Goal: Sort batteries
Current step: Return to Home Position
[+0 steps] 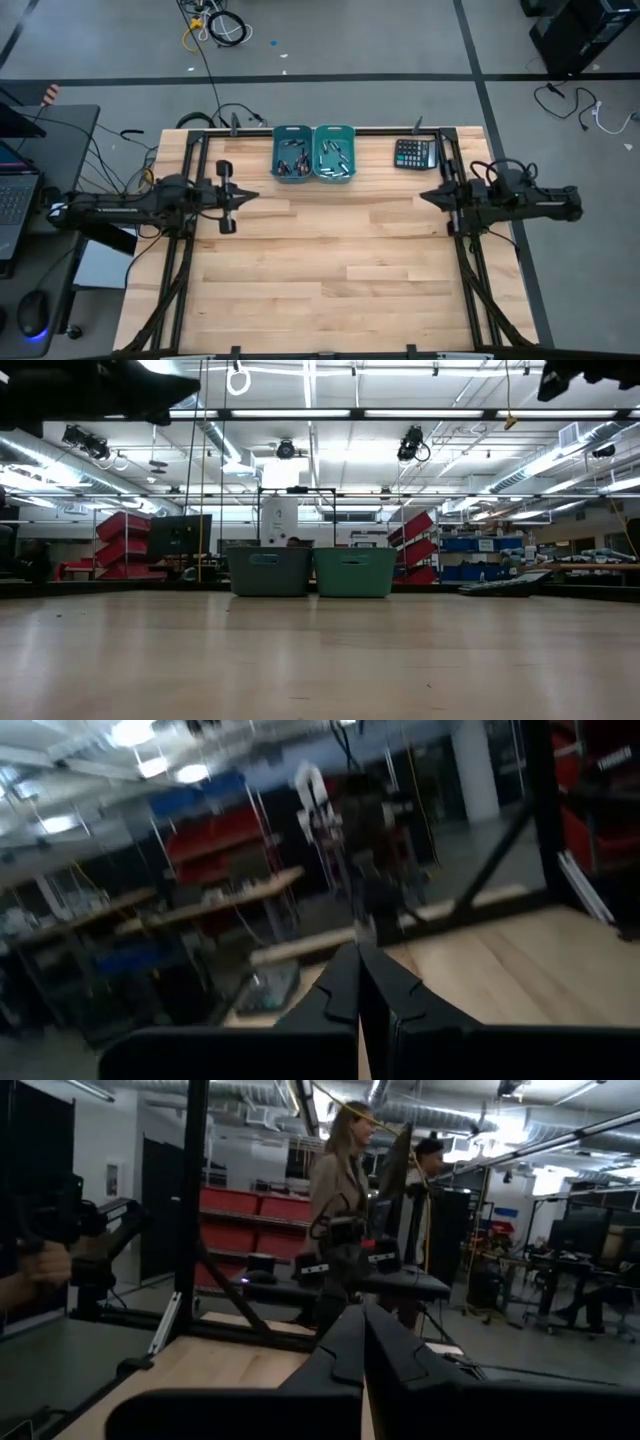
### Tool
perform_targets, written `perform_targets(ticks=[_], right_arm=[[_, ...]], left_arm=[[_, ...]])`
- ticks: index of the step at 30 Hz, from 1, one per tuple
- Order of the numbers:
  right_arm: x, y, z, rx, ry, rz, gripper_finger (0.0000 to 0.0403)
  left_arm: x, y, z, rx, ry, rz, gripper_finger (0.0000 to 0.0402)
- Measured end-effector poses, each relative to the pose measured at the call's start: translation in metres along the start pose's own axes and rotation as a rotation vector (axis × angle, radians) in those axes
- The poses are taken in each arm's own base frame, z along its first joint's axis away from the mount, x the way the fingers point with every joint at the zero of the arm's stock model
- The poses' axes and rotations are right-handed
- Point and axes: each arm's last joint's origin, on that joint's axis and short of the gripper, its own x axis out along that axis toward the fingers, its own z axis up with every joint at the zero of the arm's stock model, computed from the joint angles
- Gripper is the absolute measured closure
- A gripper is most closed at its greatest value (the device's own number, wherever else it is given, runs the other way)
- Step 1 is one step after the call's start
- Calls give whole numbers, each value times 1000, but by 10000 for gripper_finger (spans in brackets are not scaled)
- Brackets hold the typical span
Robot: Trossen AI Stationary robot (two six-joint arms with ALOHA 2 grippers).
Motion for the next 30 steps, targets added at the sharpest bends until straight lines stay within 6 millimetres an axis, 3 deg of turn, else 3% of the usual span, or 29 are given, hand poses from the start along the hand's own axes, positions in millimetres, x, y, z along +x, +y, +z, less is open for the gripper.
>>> perform_targets(ticks=[6,14,21,26,30], right_arm=[[-14,2,-19,14,-7,-1,403],[-8,6,-47,21,71,8,403],[-4,9,-70,-4,70,17,403],[-1,12,-99,-13,112,23,403],[-1,11,-100,-13,122,1,403]], left_arm=[[-2,-6,-14,-26,38,-50,401],[-16,-18,-44,-58,-87,-59,401],[-16,-23,-49,-85,-35,-61,402],[-16,-28,-60,-73,96,-52,402],[-17,-30,-66,-62,166,-43,402]])
